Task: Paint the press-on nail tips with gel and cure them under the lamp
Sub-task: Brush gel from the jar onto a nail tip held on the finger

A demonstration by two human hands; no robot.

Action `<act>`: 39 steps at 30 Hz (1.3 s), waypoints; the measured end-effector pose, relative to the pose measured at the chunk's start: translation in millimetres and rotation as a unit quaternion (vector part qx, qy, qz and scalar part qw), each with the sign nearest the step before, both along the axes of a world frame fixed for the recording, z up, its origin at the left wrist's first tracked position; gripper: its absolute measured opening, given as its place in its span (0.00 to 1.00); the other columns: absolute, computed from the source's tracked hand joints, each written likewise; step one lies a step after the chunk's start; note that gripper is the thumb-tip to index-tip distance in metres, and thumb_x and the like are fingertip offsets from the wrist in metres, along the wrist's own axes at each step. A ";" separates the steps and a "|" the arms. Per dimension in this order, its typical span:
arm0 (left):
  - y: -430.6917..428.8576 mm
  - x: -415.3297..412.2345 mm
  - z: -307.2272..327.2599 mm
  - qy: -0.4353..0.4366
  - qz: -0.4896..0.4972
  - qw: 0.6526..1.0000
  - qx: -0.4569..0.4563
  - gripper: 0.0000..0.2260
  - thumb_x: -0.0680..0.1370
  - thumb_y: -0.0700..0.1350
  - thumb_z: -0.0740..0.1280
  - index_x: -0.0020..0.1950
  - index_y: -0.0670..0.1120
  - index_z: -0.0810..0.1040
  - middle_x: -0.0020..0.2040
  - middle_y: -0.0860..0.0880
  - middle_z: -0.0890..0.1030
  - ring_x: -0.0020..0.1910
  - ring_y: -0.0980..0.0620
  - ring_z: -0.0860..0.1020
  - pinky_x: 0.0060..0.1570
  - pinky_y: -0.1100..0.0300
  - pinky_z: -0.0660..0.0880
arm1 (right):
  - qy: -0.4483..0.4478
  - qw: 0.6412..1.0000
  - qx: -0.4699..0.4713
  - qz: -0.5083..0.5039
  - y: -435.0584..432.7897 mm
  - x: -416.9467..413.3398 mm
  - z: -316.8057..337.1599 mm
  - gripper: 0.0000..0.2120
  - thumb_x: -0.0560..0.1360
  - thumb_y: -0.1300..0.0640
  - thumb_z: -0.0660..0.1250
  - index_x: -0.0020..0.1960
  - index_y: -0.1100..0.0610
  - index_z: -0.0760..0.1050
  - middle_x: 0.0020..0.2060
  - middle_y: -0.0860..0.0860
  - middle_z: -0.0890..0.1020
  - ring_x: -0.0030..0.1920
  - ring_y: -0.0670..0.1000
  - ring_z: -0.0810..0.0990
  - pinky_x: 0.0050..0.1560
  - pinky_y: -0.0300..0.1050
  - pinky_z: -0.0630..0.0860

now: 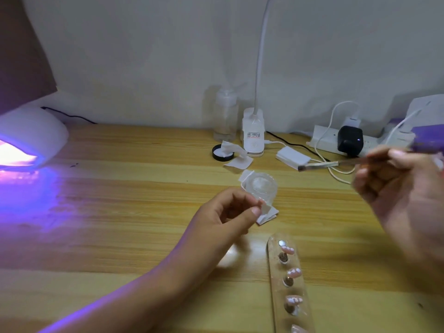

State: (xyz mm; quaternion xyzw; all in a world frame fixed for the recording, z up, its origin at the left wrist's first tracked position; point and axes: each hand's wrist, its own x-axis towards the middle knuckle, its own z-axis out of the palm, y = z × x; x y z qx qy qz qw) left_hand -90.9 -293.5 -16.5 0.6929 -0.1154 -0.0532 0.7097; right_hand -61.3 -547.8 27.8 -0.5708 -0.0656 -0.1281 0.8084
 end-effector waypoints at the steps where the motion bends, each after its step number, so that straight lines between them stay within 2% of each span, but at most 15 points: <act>1: -0.3 0.8 0.1 -0.001 -0.008 1.000 0.003 0.02 0.73 0.49 0.70 0.44 0.55 0.81 0.47 0.57 0.84 0.40 0.62 0.78 0.43 0.68 0.75 | 0.028 1.000 0.014 -0.001 2.3 -5.1 -7.7 0.20 0.79 0.58 0.55 0.37 0.52 0.82 0.31 0.47 0.81 0.35 0.44 0.80 0.40 0.35 0.78; 4: -0.7 1.0 0.3 -0.011 -0.020 1.000 0.013 0.02 0.73 0.48 0.71 0.44 0.54 0.81 0.45 0.57 0.84 0.42 0.62 0.79 0.44 0.69 0.74 | 0.071 0.996 0.053 -0.018 8.7 -17.3 -25.9 0.20 0.81 0.59 0.56 0.36 0.53 0.81 0.31 0.50 0.81 0.35 0.45 0.81 0.39 0.35 0.79; 6: -0.2 1.8 -0.3 -0.011 -0.024 1.000 0.007 0.02 0.72 0.46 0.71 0.44 0.53 0.81 0.43 0.58 0.84 0.41 0.62 0.78 0.42 0.69 0.74 | 0.080 0.996 0.044 -0.019 11.5 -22.2 -33.3 0.19 0.81 0.60 0.56 0.38 0.54 0.81 0.32 0.52 0.82 0.35 0.47 0.82 0.39 0.36 0.79; 12: -1.1 2.7 0.5 -0.009 -0.040 0.999 0.004 0.02 0.72 0.44 0.72 0.43 0.51 0.81 0.44 0.55 0.84 0.42 0.59 0.78 0.43 0.67 0.74 | 0.041 0.999 -0.023 0.017 15.2 -27.8 -38.7 0.19 0.81 0.61 0.56 0.40 0.51 0.83 0.35 0.53 0.83 0.38 0.49 0.84 0.41 0.38 0.80; 22: -1.3 1.1 3.3 -0.008 -0.041 0.999 0.001 0.06 0.74 0.38 0.73 0.43 0.49 0.82 0.42 0.53 0.83 0.42 0.59 0.79 0.46 0.70 0.75 | 0.046 0.998 -0.031 0.019 19.0 -29.6 -37.4 0.19 0.81 0.63 0.56 0.39 0.51 0.82 0.34 0.54 0.84 0.38 0.50 0.84 0.42 0.39 0.81; 26: -1.5 0.1 5.4 -0.008 -0.038 0.999 0.006 0.08 0.74 0.37 0.72 0.42 0.50 0.82 0.41 0.53 0.83 0.41 0.59 0.78 0.46 0.69 0.75 | 0.050 0.998 -0.034 0.013 21.9 -30.8 -35.4 0.13 0.81 0.63 0.56 0.44 0.58 0.77 0.33 0.55 0.84 0.36 0.50 0.84 0.41 0.39 0.81; 31: -1.8 0.2 6.4 -0.008 -0.037 0.999 0.013 0.07 0.74 0.37 0.72 0.42 0.49 0.82 0.41 0.53 0.83 0.41 0.59 0.79 0.45 0.69 0.75 | 0.037 0.998 -0.045 0.006 24.3 -32.5 -33.8 0.07 0.77 0.59 0.59 0.45 0.58 0.75 0.32 0.54 0.84 0.35 0.50 0.83 0.41 0.39 0.81; 33: -1.9 -0.1 6.6 -0.008 -0.035 0.999 0.019 0.07 0.74 0.37 0.72 0.42 0.49 0.83 0.41 0.49 0.83 0.42 0.58 0.79 0.46 0.68 0.75 | 0.022 0.998 -0.055 0.002 24.4 -33.3 -34.1 0.07 0.74 0.56 0.62 0.45 0.58 0.75 0.33 0.54 0.84 0.36 0.50 0.83 0.42 0.39 0.81; 36: -1.3 -0.9 6.4 -0.008 -0.036 0.999 0.034 0.07 0.74 0.38 0.72 0.43 0.51 0.83 0.47 0.40 0.83 0.43 0.55 0.78 0.47 0.63 0.74 | -0.005 0.997 -0.080 -0.001 22.9 -34.1 -35.3 0.06 0.76 0.55 0.63 0.46 0.56 0.76 0.34 0.54 0.84 0.37 0.51 0.84 0.43 0.39 0.80; 39: -1.0 -1.4 6.1 -0.002 -0.038 0.999 0.035 0.04 0.74 0.41 0.73 0.43 0.51 0.83 0.48 0.38 0.82 0.43 0.54 0.78 0.46 0.60 0.73 | -0.017 0.995 -0.096 -0.018 21.8 -34.0 -36.3 0.05 0.76 0.54 0.65 0.45 0.53 0.78 0.36 0.55 0.84 0.38 0.53 0.84 0.43 0.41 0.80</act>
